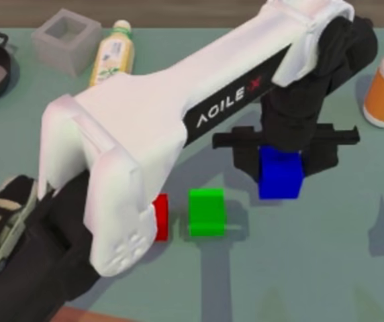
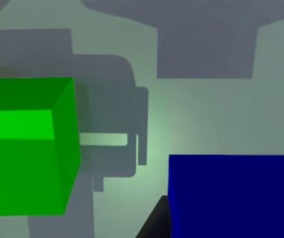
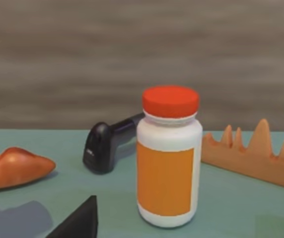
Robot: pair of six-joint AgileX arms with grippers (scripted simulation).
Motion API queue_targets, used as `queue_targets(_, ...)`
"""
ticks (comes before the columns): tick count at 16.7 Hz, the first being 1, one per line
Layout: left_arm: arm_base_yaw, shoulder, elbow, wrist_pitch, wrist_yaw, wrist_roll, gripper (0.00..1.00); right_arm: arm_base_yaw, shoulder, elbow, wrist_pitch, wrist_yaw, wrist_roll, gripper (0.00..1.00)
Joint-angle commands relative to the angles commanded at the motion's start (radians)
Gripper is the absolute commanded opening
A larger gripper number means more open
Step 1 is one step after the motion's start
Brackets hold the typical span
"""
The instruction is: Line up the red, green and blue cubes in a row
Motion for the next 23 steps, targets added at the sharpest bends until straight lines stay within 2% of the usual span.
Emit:
queue_targets(4,0.001,-0.015,-0.074,0.070,0.000,-0.001,0.00,0.000,0.000,0.000,0.000,0.000,0.000,1.00)
queue_targets(10,-0.004,-0.049,-0.354,0.298,-0.001,-0.003,0.00,0.000,0.000,0.000,0.000,0.000,0.000,1.00)
queue_targets(15,-0.005,-0.053,-0.383,0.326,-0.001,-0.004,0.00,0.000,0.000,0.000,0.000,0.000,0.000,1.00)
queue_targets(23,-0.005,-0.053,-0.383,0.326,-0.001,-0.004,0.60,0.000,0.000,0.000,0.000,0.000,0.000,1.00)
